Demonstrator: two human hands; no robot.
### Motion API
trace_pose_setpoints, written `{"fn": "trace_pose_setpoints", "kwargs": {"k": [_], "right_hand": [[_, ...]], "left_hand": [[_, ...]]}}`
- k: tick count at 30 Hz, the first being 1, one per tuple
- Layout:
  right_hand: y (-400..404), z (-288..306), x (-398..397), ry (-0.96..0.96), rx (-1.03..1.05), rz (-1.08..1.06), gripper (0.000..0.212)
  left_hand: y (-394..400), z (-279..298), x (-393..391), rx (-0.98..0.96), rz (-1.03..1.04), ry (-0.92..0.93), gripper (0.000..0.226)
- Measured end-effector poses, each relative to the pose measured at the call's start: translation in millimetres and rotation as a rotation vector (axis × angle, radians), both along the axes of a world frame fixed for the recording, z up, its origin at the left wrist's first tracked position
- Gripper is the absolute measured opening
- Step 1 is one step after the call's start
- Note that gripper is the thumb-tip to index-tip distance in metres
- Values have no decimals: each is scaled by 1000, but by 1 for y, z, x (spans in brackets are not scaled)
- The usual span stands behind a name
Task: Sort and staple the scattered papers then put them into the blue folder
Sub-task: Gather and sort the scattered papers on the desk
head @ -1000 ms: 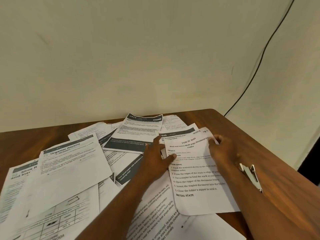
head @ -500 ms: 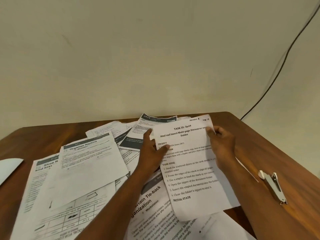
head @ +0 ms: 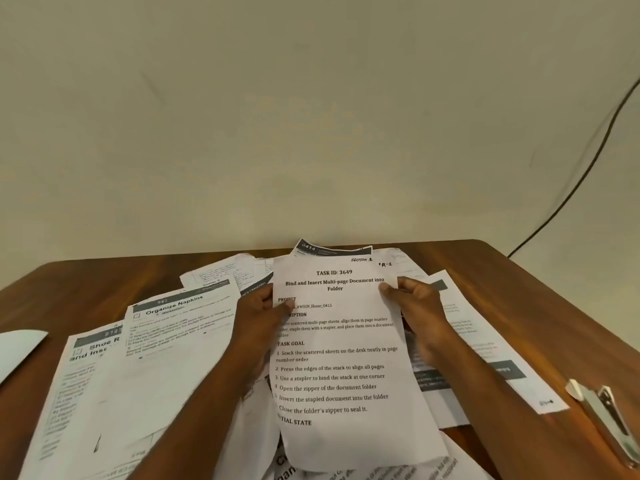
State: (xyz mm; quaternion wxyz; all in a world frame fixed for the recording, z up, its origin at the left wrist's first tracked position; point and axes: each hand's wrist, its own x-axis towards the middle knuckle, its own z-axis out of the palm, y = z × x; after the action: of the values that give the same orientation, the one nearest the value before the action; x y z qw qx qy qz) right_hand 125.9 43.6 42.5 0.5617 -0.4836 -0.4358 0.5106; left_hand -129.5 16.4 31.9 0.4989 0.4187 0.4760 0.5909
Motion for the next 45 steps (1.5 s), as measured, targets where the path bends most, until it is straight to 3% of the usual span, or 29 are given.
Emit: {"fn": "trace_pose_setpoints", "kwargs": {"k": [11,20,28,31,33,36,38,40,42,45], "right_hand": [[-3,-13,-10,225,37,3,25],[-2,-19,-13,99,56,-15,15],[1,-26,-21,-66,71,-36,13],[2,-22,-21,-34,20,2,12],[3,-15,-16,22,-50,17,24],[5,4,7,55,-38,-67,27],[9,12,32,-44,-24,-200,16],[12,15,63,-277,-25,-374,7],[14,14,90,-552,-19,-485,11],[11,11,114,-861,-92,-458,26]], "left_hand": [[3,-14,-6,-12,-33,-19,40],[-7,-11,3,35,15,204,22],[-9,-12,-6,50,20,263,20],[-11,-11,-7,45,40,261,21],[-10,-13,-9,51,59,279,24],[-8,-16,-10,48,70,288,21],[-7,-18,-7,60,51,254,21],[-7,-17,-5,69,36,230,20],[-5,-18,-4,61,24,210,19],[0,-19,-5,56,29,222,20]]}}
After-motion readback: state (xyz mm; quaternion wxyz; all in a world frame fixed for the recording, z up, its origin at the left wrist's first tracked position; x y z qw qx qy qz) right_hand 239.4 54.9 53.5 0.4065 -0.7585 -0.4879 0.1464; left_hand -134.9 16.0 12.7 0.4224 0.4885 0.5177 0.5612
